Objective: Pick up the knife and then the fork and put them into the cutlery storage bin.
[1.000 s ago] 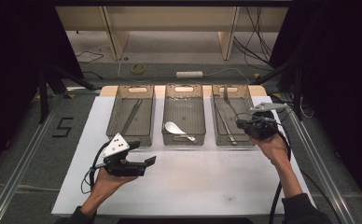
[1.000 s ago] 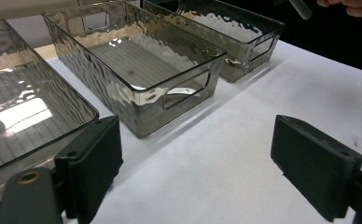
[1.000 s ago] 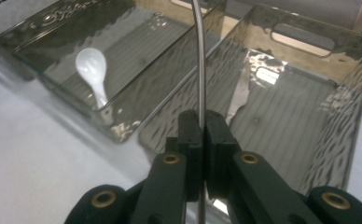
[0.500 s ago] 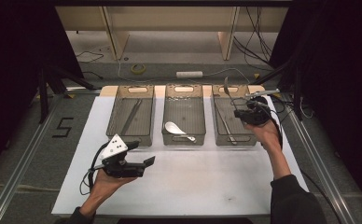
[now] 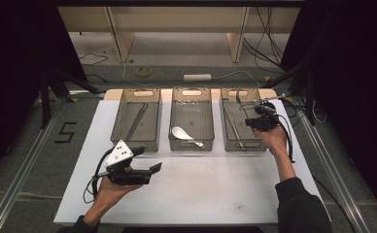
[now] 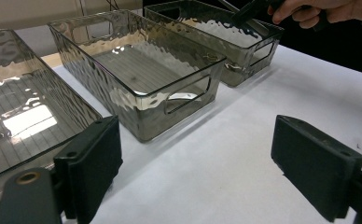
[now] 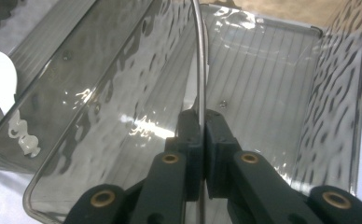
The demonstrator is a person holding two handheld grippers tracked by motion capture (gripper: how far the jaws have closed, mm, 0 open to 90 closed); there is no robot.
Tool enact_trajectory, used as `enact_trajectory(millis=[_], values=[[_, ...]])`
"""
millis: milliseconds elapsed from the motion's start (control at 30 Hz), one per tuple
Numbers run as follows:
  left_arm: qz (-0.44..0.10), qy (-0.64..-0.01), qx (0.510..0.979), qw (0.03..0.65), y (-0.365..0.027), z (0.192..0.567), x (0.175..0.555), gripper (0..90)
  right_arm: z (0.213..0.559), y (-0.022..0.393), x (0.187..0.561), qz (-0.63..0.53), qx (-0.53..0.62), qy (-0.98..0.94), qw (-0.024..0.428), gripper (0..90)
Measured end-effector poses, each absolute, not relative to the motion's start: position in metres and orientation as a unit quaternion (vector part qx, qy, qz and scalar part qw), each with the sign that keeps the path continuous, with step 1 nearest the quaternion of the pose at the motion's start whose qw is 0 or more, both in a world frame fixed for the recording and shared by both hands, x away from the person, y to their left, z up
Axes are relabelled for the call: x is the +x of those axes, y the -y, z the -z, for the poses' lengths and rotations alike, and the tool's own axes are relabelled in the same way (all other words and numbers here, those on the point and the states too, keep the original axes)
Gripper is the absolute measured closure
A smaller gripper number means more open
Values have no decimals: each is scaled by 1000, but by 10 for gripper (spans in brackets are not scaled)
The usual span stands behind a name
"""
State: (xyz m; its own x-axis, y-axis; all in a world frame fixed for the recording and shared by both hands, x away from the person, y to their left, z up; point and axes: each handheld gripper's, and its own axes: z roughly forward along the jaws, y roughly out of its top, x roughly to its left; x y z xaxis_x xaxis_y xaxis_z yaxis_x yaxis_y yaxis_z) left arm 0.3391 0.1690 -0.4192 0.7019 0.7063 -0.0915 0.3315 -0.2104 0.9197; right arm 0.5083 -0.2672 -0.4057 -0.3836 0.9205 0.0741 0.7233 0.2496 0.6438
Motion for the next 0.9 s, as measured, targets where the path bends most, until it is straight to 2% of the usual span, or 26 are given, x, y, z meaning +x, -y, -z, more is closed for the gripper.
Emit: enact_trajectory(millis=[567,667,900], values=[[-180,-344,757,526,-168,419,339,156,422,260,516,-270,543,-782,144,860],[-180,-343,757,526,-168,419,339,156,420,260,516,-283,549,-774,141,741],[-179,-345,757,526,-168,419,338,156,412,263,511,-304,550,-766,139,626]])
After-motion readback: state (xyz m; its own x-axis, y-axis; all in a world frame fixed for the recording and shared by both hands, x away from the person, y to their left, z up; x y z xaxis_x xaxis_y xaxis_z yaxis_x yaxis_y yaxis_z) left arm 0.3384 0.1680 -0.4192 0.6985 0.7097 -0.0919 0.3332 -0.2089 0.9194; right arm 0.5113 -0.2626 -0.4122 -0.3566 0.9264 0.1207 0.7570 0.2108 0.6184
